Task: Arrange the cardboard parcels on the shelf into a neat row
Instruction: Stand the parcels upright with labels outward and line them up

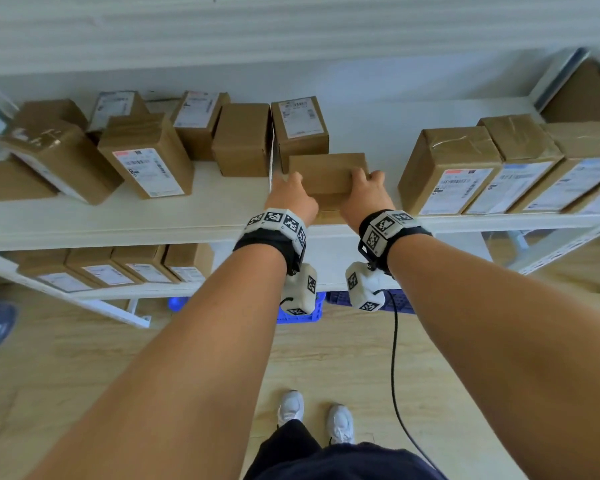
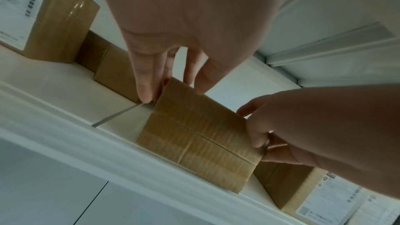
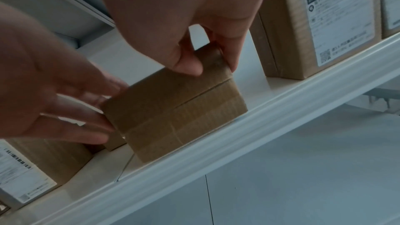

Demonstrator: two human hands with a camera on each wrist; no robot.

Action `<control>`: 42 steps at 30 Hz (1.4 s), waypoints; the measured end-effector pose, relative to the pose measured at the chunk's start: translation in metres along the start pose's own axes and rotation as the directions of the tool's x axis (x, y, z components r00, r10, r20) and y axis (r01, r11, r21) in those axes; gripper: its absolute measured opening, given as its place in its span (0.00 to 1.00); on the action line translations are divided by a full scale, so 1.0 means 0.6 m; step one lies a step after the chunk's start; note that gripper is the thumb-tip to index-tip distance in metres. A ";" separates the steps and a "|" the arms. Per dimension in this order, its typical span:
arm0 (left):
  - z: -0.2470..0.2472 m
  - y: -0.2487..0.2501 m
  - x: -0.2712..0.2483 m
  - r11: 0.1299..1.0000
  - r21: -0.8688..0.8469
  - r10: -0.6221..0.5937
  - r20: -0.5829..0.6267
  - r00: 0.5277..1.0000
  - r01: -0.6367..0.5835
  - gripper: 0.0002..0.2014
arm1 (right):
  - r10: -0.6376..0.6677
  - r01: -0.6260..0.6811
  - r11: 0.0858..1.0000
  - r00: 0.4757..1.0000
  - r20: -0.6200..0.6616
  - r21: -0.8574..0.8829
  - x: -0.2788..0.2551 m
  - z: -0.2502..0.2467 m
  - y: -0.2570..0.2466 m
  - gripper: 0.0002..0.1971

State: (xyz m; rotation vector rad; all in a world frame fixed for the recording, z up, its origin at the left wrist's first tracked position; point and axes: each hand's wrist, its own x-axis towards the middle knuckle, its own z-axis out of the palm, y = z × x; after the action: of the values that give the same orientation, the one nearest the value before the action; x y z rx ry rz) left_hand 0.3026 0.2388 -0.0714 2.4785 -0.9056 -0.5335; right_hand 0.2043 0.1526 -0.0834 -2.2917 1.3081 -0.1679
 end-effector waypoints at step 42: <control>-0.038 0.008 0.022 0.834 -0.550 -0.011 0.077 0.997 0.051 0.30 | 0.236 -0.212 0.879 0.972 -0.003 0.426 0.024 -0.078 0.008 0.26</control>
State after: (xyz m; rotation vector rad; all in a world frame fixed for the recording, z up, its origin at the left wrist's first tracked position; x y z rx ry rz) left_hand 0.3208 0.2327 -0.0529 1.9547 -0.6198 -0.7754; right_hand 0.1927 0.1219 -0.0470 -1.7678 1.3945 -0.3971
